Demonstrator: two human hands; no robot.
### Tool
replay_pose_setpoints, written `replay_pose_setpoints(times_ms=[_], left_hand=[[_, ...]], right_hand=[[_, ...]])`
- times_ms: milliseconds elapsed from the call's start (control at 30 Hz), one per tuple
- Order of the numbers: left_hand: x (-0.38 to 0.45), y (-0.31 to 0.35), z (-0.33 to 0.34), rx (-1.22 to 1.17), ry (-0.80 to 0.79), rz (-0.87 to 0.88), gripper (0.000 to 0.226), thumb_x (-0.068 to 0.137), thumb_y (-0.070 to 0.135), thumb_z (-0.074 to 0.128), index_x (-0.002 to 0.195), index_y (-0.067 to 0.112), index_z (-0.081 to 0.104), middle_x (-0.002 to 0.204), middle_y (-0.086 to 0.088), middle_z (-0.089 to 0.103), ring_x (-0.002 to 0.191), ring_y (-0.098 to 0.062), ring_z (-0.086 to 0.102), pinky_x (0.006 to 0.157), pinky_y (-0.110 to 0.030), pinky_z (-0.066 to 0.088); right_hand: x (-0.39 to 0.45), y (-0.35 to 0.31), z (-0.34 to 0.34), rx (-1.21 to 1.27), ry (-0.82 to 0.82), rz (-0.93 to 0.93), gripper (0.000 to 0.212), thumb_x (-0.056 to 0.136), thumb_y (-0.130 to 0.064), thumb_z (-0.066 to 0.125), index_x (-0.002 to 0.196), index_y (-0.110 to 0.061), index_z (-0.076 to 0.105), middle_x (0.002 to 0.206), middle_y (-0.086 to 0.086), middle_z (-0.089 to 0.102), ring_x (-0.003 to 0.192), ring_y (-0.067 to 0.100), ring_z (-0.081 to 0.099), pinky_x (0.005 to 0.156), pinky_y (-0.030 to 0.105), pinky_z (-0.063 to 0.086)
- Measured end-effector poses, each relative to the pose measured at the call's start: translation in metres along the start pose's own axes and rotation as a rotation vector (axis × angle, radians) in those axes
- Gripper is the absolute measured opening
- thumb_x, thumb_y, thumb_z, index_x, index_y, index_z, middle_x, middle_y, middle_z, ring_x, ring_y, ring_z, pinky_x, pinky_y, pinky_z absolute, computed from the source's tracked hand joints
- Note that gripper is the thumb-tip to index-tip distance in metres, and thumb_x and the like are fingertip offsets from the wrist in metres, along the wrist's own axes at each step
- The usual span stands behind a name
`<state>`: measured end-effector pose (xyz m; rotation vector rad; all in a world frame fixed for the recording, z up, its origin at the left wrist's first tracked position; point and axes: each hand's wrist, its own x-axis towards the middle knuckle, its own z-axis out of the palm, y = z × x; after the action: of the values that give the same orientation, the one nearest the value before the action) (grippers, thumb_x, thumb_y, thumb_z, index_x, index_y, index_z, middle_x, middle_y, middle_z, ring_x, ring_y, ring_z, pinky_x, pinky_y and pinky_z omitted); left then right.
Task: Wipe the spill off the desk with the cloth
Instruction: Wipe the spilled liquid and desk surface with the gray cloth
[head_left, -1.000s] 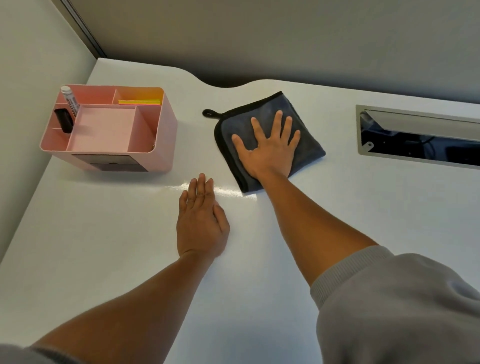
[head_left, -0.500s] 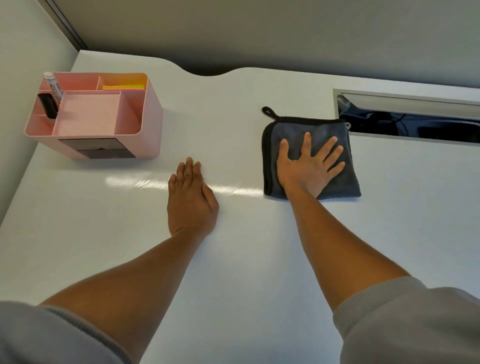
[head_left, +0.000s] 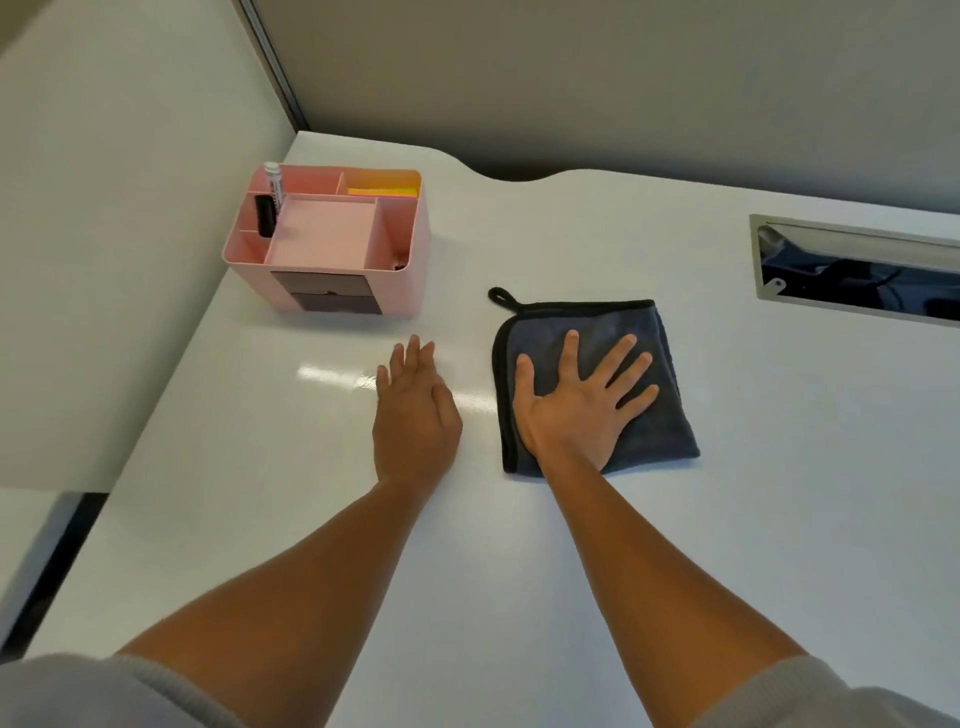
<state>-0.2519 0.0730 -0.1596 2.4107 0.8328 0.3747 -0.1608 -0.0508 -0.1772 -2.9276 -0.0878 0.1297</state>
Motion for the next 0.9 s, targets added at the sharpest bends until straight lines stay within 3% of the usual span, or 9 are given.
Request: replay_pose_setpoints(times_ms=[167, 300, 500, 900], left_hand=[[-0.018, -0.077, -0.052, 0.295, 0.08, -0.153, 0.055, 0.096, 0.024, 0.025, 0.146, 0.006, 0.04, 0.155, -0.012, 0.035, 0.147, -0.028, 0.025, 0.122, -0.047, 0.009], [-0.028, -0.11, -0.07, 0.343, 0.103, -0.316, 0.048, 0.099, 0.021, 0.033, 0.145, 0.008, 0.038, 0.155, -0.013, 0.033, 0.146, -0.03, 0.023, 0.119, -0.055, 0.01], [-0.028, -0.114, -0.066, 0.378, 0.101, -0.334, 0.056, 0.098, 0.03, 0.022, 0.15, 0.012, 0.032, 0.158, -0.01, 0.029, 0.148, -0.027, 0.019, 0.121, -0.05, 0.008], [-0.028, -0.12, -0.066, 0.408, 0.082, -0.344, 0.053, 0.099, 0.028, 0.027, 0.15, 0.013, 0.031, 0.159, -0.008, 0.027, 0.149, -0.026, 0.017, 0.12, -0.051, 0.009]], right_hand=[[-0.049, -0.046, 0.012, 0.015, -0.03, -0.088, 0.081, 0.089, -0.078, 0.016, 0.157, -0.035, 0.021, 0.166, 0.022, -0.002, 0.151, 0.046, -0.007, 0.117, 0.067, -0.001], [-0.078, -0.077, 0.02, 0.019, -0.04, -0.178, 0.08, 0.089, -0.077, 0.018, 0.156, -0.034, 0.024, 0.165, 0.023, 0.002, 0.151, 0.048, -0.005, 0.116, 0.069, -0.001], [-0.093, -0.107, 0.028, -0.003, -0.055, -0.294, 0.078, 0.089, -0.078, 0.015, 0.155, -0.038, 0.024, 0.165, 0.025, 0.001, 0.15, 0.049, -0.006, 0.115, 0.069, -0.003], [-0.096, -0.118, 0.03, -0.005, -0.111, -0.532, 0.074, 0.09, -0.075, 0.015, 0.156, -0.04, 0.019, 0.165, 0.024, -0.008, 0.15, 0.047, -0.015, 0.115, 0.069, -0.005]])
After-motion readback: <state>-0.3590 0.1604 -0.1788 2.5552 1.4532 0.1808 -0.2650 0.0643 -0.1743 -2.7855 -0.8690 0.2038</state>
